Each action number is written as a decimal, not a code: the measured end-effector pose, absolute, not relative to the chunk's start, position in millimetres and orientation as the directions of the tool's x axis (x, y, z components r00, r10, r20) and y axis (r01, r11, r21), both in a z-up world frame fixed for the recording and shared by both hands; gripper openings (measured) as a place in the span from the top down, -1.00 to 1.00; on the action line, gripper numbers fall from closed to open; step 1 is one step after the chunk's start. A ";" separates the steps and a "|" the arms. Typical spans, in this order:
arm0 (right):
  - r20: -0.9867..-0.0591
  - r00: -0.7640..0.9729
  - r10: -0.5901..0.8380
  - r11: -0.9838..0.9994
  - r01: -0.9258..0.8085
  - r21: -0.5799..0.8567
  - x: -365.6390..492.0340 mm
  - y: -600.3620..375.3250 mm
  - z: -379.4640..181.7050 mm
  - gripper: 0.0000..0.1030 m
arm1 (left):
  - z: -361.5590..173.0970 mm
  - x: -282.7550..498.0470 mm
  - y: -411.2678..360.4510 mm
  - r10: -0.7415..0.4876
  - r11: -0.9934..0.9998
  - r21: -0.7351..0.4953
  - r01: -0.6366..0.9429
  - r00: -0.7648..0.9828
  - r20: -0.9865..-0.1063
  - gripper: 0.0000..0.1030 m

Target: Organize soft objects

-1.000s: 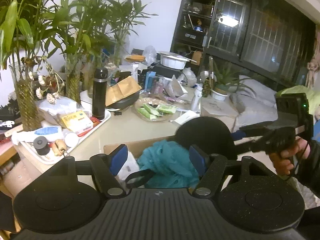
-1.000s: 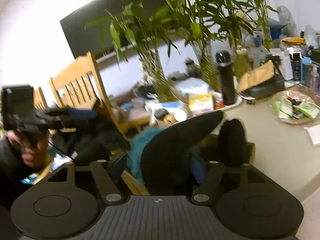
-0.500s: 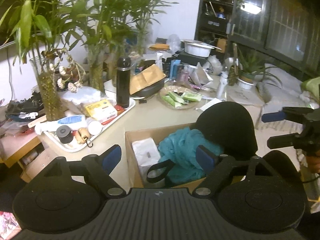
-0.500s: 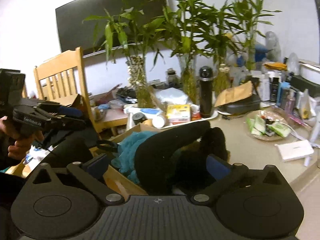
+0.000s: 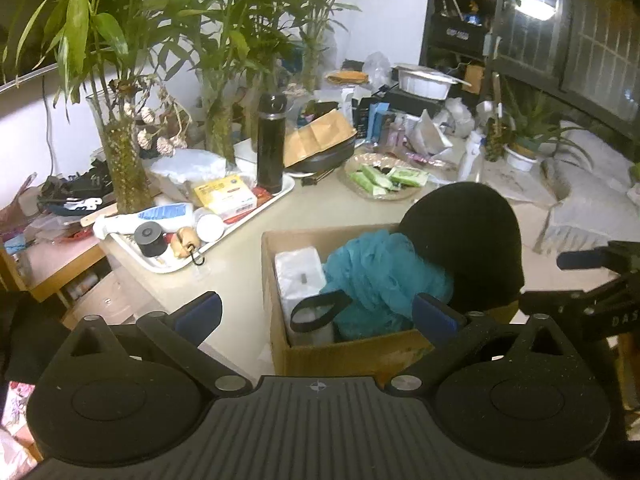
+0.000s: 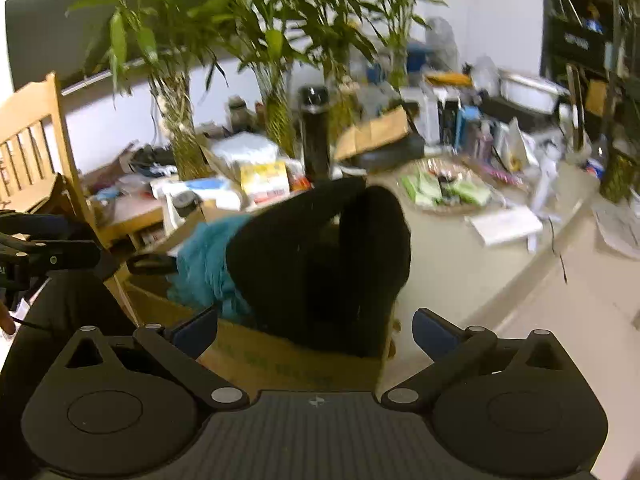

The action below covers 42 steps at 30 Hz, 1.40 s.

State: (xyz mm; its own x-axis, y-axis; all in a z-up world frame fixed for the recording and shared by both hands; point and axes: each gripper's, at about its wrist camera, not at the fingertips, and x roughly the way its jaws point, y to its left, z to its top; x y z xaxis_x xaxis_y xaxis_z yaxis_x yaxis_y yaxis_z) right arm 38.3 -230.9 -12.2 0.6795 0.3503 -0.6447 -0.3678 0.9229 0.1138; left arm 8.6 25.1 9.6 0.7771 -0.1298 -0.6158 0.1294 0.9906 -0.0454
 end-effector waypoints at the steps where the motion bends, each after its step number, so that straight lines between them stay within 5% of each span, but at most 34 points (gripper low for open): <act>1: -0.654 0.676 0.340 0.927 -0.356 0.114 37.4 -229.5 -14.3 -1.00 | 8.7 8.3 23.9 -0.123 0.991 -0.042 0.124 0.774 -0.621 -1.00; 23: -0.810 0.562 0.169 0.958 -0.287 0.000 32.4 -194.5 -57.4 -1.00 | -27.9 8.7 27.4 0.007 1.000 -0.012 -0.026 0.621 -0.784 -1.00; 42: -0.806 0.581 0.116 0.969 -0.245 -0.037 37.3 -198.6 -49.4 -1.00 | -25.9 7.0 17.0 -0.001 0.999 0.021 0.027 0.634 -0.774 -1.00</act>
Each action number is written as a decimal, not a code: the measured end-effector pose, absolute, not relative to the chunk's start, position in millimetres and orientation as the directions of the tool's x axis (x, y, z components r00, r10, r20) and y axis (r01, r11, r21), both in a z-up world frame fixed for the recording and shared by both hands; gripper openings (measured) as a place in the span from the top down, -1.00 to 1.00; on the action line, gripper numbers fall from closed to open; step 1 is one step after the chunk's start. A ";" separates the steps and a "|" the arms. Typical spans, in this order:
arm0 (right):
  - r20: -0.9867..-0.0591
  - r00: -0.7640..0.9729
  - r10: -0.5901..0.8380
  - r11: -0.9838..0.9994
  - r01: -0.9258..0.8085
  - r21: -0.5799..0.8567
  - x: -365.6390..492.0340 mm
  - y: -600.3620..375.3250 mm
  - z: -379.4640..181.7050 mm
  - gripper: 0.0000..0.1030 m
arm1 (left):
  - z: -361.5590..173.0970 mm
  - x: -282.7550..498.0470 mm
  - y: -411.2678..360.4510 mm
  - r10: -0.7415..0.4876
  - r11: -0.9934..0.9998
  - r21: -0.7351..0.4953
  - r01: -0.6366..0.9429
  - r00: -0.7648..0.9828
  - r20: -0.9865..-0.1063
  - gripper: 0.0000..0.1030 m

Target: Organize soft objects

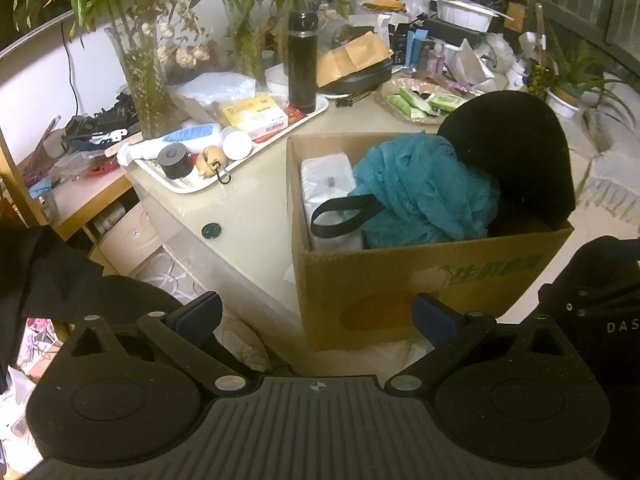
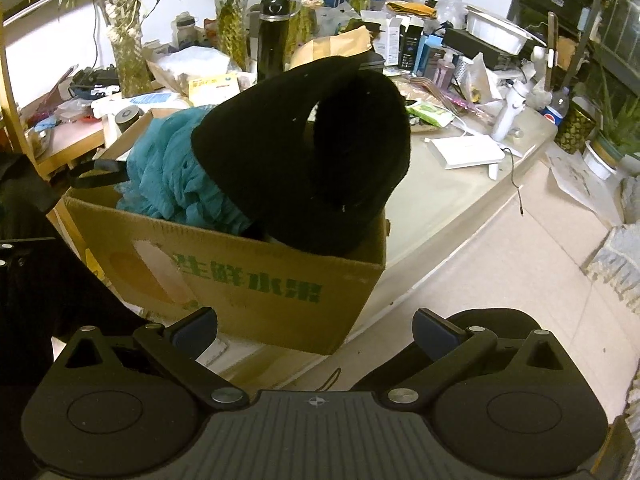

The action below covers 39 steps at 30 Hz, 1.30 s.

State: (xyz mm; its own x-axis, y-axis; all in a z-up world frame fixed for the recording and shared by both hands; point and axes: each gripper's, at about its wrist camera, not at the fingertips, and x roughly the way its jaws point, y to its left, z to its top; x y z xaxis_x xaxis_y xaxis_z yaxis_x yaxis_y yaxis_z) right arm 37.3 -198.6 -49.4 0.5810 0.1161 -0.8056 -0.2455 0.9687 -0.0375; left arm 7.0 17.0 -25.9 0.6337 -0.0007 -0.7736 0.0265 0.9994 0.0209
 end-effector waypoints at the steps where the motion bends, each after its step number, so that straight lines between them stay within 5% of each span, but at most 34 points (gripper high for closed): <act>1: -0.804 0.583 0.118 0.969 -0.243 -0.035 37.8 -199.4 -48.6 -1.00 | -24.9 7.5 16.7 -0.004 0.999 0.019 0.028 0.636 -0.771 -1.00; 39: -0.772 0.618 0.148 0.976 -0.217 0.013 39.5 -205.3 -41.8 -1.00 | -17.4 13.0 12.5 -0.013 0.999 0.022 0.047 0.646 -0.764 -1.00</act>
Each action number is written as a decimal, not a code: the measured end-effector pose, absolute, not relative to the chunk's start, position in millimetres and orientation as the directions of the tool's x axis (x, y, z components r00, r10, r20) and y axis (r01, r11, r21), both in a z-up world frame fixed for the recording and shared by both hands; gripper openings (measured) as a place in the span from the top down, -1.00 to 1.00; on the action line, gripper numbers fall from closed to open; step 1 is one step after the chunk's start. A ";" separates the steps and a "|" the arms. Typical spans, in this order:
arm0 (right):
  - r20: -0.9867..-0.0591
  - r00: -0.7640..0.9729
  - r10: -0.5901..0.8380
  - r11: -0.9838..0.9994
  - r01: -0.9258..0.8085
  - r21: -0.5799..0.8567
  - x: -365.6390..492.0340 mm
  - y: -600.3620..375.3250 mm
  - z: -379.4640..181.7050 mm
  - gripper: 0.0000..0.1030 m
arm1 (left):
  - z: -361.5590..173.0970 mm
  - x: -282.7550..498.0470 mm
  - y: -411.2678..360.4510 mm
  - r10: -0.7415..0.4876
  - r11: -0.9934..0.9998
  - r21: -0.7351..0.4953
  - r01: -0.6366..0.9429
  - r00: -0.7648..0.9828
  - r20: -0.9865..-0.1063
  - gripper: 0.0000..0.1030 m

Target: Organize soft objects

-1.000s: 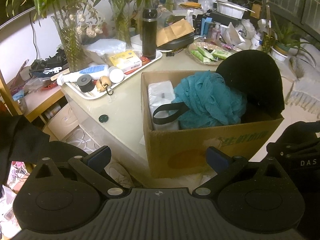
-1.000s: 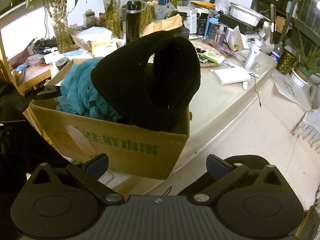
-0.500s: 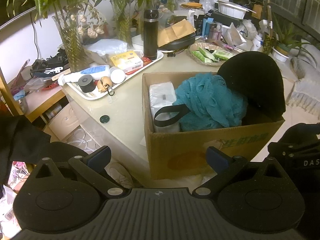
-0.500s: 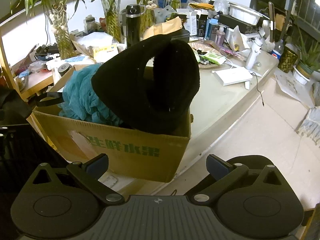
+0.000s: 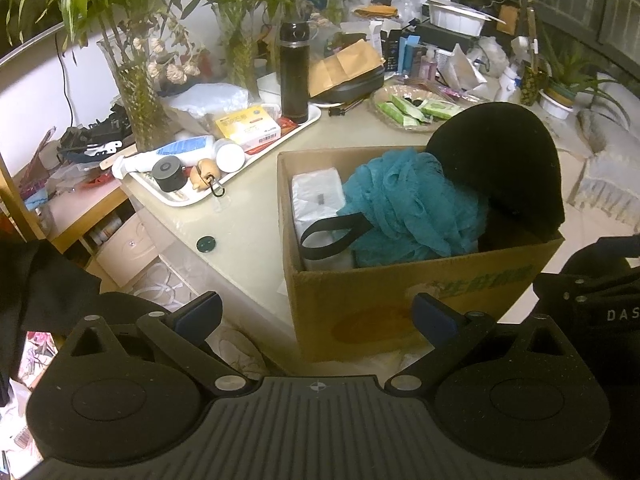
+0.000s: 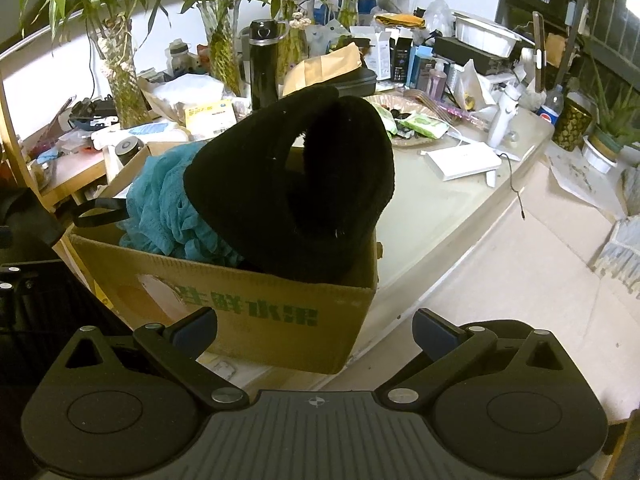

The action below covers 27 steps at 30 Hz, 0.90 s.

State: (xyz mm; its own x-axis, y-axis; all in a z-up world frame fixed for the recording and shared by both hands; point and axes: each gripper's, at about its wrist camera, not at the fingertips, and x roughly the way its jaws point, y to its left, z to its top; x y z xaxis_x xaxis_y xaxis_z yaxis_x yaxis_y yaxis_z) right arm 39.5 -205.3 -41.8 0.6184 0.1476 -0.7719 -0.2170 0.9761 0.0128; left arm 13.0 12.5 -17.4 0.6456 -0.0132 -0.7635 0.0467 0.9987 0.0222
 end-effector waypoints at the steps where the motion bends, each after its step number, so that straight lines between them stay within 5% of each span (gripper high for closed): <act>1: -0.772 0.619 0.145 0.976 -0.219 0.008 39.3 -204.5 -41.8 -1.00 | -17.3 13.0 11.9 -0.010 0.998 0.028 0.048 0.646 -0.763 -1.00; 27: -0.805 0.575 0.142 0.967 -0.256 -0.012 38.2 -197.3 -49.4 -1.00 | -25.6 14.5 14.0 0.026 0.998 0.052 0.027 0.597 -0.802 -1.00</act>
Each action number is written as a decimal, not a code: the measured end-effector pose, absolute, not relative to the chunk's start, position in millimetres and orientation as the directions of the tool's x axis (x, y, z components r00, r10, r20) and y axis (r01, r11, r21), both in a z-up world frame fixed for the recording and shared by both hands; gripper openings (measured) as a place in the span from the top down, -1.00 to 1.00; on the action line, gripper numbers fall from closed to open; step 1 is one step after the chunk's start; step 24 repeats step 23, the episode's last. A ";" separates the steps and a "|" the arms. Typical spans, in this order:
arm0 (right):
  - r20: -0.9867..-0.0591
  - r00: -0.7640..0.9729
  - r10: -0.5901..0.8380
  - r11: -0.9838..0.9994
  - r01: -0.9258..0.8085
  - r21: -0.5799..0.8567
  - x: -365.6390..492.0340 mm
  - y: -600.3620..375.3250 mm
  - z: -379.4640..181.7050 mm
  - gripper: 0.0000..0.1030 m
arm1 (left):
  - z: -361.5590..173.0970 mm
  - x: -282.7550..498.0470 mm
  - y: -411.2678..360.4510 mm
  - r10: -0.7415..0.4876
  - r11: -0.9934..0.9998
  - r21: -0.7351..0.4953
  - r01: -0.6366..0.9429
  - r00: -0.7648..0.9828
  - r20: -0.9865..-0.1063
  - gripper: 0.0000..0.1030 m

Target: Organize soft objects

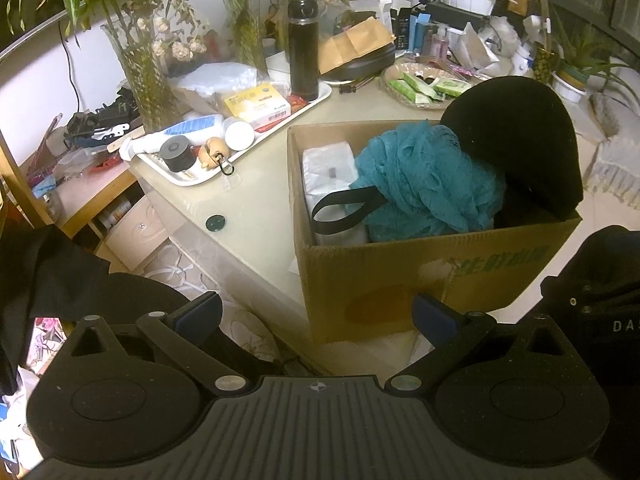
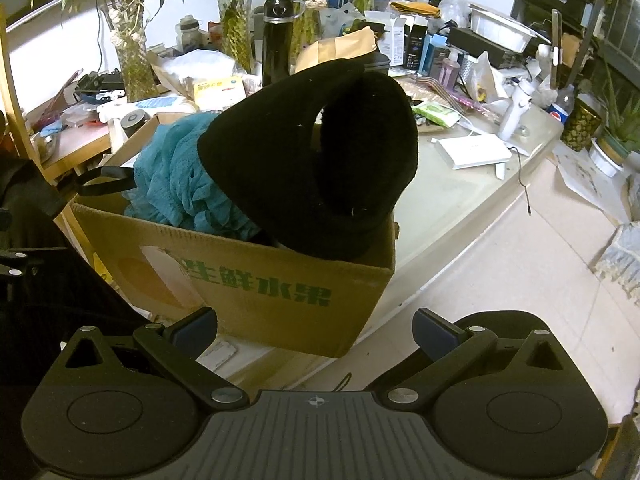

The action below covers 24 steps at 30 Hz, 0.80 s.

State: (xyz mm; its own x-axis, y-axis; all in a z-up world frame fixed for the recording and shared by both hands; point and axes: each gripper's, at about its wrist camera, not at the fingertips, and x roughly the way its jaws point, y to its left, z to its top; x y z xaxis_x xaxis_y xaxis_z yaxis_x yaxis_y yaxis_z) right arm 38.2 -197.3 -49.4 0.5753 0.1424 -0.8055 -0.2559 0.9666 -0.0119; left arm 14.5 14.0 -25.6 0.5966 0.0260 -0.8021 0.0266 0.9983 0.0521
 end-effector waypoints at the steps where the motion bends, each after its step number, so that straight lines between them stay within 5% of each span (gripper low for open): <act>1: -0.806 0.575 0.143 0.967 -0.256 -0.011 38.3 -197.5 -49.5 -1.00 | -25.9 14.4 14.1 0.025 0.998 0.052 0.028 0.596 -0.802 -1.00; 24: -0.806 0.575 0.141 0.968 -0.252 -0.010 39.2 -199.1 -48.5 -1.00 | -25.5 12.9 15.5 0.009 0.999 0.029 0.024 0.600 -0.800 -1.00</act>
